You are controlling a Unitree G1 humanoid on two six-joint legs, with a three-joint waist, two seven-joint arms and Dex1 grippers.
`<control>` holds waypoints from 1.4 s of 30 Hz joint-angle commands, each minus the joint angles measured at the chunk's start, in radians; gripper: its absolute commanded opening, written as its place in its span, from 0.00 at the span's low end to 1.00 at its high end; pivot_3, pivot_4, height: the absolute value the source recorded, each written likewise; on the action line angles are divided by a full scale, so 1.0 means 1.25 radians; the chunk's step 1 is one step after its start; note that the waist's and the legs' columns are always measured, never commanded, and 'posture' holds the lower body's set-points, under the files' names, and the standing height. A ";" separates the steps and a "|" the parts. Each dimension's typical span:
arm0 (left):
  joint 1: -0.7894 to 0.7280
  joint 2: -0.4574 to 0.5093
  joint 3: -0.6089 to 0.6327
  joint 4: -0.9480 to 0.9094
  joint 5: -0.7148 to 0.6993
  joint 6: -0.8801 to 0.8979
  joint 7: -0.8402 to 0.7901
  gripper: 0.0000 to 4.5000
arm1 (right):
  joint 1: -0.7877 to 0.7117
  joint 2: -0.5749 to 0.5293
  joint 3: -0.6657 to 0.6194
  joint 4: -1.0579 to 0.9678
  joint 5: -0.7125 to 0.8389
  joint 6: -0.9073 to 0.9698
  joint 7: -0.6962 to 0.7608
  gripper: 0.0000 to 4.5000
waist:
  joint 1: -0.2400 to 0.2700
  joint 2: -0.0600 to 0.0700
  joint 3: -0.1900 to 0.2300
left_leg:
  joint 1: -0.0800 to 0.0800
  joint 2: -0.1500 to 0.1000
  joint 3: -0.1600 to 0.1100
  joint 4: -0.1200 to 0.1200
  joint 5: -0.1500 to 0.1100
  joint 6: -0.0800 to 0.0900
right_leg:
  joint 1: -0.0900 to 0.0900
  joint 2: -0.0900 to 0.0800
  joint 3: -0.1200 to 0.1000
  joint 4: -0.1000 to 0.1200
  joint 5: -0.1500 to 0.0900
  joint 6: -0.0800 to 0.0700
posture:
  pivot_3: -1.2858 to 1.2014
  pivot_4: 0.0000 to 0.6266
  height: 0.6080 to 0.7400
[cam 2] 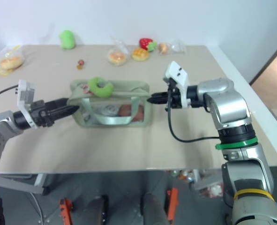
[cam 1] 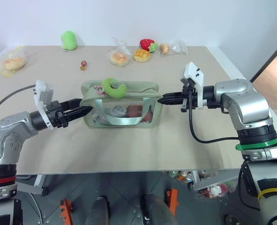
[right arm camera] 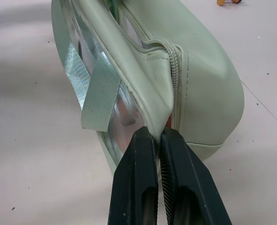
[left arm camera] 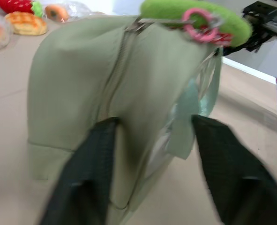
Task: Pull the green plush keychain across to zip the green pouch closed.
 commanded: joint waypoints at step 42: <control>-0.036 -0.046 -0.037 0.024 0.050 -0.059 0.018 0.00 | -0.187 0.107 0.099 -0.199 0.029 -0.013 -0.075 0.74 | 0.011 0.000 0.000 | -0.002 0.000 0.001 0.001 0.000 0.000 | -0.001 0.000 0.001 0.000 0.000 0.000 | 0.52 0.24 1.00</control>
